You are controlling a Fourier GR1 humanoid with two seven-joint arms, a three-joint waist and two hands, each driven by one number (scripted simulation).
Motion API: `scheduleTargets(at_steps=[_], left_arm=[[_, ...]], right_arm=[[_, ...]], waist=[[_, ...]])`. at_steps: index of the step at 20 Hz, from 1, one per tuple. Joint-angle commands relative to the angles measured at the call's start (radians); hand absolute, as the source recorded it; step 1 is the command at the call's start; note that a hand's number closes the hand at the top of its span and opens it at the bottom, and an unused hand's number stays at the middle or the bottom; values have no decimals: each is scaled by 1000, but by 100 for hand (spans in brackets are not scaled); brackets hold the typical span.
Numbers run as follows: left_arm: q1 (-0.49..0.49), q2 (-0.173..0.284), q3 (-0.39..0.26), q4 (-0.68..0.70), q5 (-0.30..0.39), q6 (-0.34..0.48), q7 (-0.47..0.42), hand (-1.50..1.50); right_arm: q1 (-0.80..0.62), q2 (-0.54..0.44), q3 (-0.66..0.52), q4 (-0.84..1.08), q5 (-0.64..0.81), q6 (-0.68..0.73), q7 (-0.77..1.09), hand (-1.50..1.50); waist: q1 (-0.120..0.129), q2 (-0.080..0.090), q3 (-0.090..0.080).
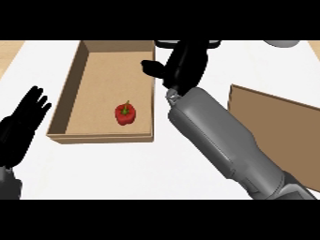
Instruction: Pick the bell pepper from the tray and place it in the cardboard box
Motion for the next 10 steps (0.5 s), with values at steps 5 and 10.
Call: scheduleTargets(at_steps=[5,10], left_arm=[[17,1,12,10,-14,9,-17,0],[62,8,32,-50,20,-11,-5,0]], right_arm=[[192,8,90,-307,143,-26,272,-150],[381,9,106,-497,268,47,270,-150]], waist=[[-36,-1,0],[-28,5,0]])
